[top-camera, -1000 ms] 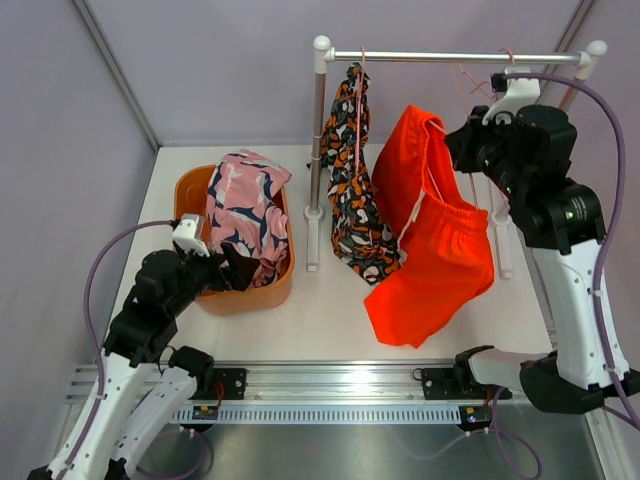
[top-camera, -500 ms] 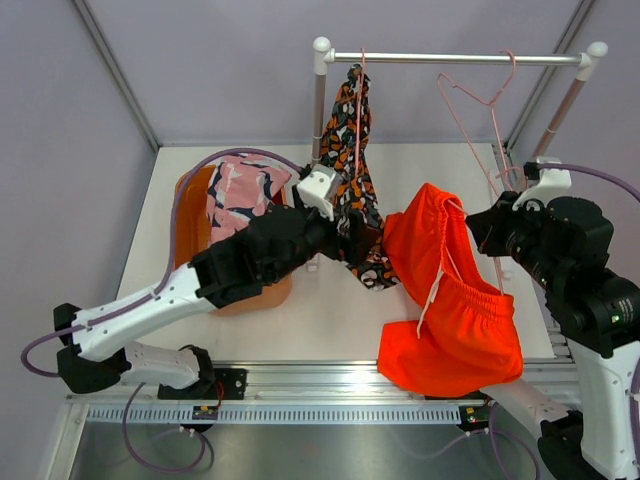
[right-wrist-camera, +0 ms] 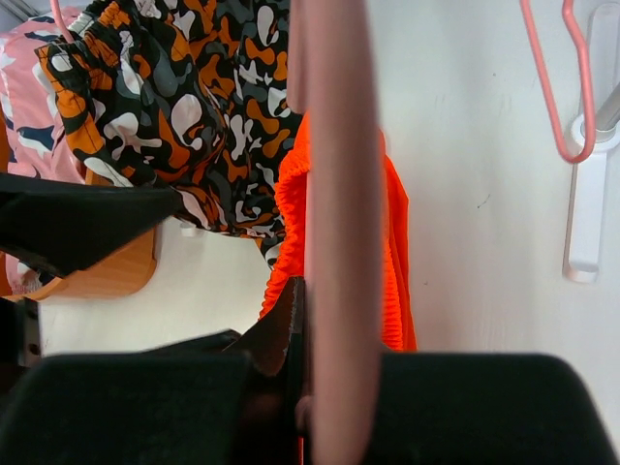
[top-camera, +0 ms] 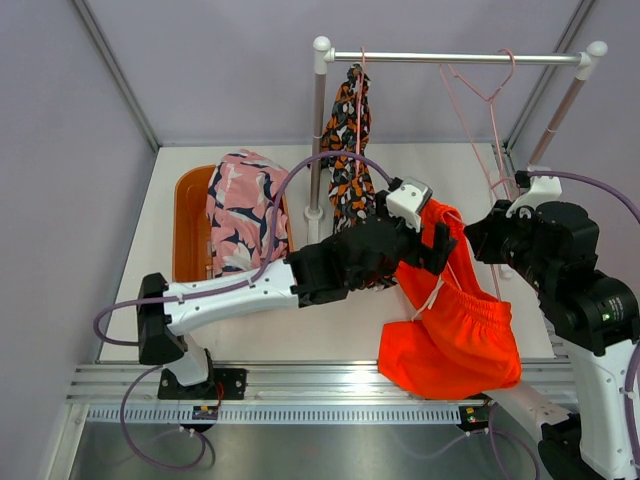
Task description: Remove the shorts from the hanger
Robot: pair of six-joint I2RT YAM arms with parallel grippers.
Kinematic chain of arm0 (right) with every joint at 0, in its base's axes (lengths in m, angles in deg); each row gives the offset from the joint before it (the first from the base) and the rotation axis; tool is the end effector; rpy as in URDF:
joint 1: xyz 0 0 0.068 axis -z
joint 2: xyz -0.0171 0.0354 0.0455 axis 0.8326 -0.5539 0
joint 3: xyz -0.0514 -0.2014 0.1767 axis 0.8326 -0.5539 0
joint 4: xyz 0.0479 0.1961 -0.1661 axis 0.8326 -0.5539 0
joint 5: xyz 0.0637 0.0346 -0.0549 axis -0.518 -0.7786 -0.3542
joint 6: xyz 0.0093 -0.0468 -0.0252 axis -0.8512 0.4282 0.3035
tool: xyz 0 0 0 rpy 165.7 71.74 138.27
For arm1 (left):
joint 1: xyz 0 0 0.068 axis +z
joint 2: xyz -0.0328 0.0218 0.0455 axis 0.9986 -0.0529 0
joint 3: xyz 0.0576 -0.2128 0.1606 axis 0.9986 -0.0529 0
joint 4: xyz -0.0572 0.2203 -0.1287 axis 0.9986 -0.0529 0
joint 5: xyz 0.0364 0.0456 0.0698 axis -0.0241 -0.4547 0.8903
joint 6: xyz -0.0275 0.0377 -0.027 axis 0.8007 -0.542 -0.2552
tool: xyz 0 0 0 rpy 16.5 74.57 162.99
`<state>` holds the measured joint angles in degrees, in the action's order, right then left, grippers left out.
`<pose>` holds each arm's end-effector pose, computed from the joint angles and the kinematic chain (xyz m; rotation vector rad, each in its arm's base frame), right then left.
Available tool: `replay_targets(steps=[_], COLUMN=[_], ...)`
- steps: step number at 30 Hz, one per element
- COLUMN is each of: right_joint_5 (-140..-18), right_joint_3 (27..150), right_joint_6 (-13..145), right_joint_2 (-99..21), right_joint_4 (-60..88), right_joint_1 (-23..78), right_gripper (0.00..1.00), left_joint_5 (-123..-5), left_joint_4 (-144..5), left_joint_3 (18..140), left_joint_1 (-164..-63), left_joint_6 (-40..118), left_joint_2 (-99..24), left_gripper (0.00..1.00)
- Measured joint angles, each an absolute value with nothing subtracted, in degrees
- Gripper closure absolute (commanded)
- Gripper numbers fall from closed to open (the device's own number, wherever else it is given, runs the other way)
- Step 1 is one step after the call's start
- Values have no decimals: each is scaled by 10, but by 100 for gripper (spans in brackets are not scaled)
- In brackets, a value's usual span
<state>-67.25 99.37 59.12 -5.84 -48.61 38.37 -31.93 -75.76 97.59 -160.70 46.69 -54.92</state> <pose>0.0928 0.0276 0.4637 -0.0318 2.0061 0.2894 0.1214 -0.3644 0.4185 0.4924 1.6716 -0.8673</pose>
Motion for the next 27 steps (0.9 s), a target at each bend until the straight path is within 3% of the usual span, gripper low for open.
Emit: replay_targets(steps=[8, 12, 16, 20, 24, 27], right_joint_5=[-673, -676, -677, -677, -677, -679], right_joint_3=[996, 1005, 1014, 1018, 1018, 1018], right_joint_6=[591, 591, 591, 591, 591, 591], right_joint_2=[-60, -62, -62, -62, -61, -59], right_joint_4=[-486, -486, -487, -486, -486, -486], right_joint_1=[384, 384, 384, 384, 384, 384], right_gripper=[100, 100, 100, 100, 100, 100], left_joint_5=[-294, -279, -272, -267, -255, -242], left_joint_4=[-761, -772, -783, -788, -793, -795], left_joint_3=[1005, 1020, 1038, 1051, 1060, 1067], left_joint_1=[-1615, -1614, -1614, -1614, -1615, -1614], left_joint_6=[458, 454, 448, 440, 424, 412], left_joint_2=[-602, -618, -636, -648, -654, -656], left_gripper=[15, 27, 45, 79, 99, 100])
